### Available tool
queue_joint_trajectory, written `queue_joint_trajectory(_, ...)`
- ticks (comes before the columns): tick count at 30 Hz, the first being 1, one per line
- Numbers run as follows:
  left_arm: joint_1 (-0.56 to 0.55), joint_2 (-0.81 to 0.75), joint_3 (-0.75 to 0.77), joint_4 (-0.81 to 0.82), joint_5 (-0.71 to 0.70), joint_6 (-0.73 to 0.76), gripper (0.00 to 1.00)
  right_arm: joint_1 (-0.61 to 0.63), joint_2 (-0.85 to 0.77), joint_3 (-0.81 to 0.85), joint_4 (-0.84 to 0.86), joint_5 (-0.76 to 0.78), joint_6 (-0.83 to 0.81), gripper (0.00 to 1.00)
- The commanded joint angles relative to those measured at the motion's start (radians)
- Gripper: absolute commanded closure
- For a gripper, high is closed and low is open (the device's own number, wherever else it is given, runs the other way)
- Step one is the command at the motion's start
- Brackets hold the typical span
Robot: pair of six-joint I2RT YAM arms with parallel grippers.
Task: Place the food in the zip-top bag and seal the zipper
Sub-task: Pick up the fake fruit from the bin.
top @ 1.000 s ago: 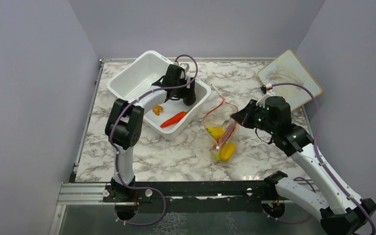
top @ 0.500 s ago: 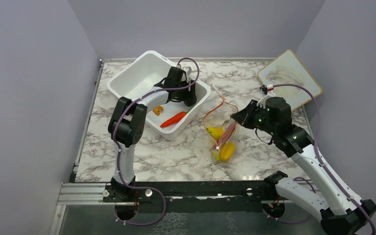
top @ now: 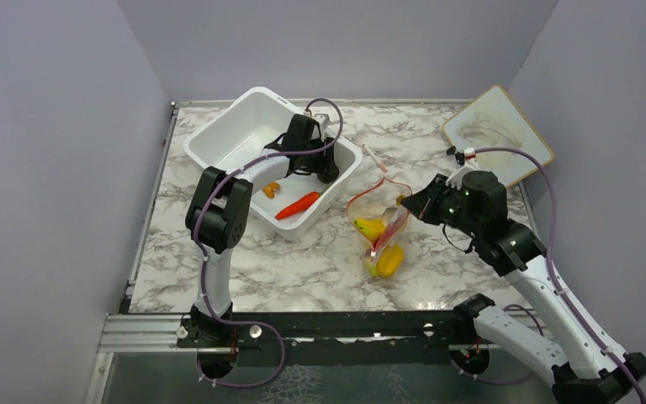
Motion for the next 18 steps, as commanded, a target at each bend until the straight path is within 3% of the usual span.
queue_joint_trajectory(1, 0.001, -0.047, 0.017, -0.048, -0.048, 0.035, 0.53, -0.002, -0.029, -0.006, 0.000, 0.008, 0.013, 0.99)
queue_joint_trajectory(18, 0.002, -0.155, -0.019, -0.074, -0.190, 0.048, 0.60, -0.002, -0.030, -0.003, -0.010, -0.016, 0.033, 0.99)
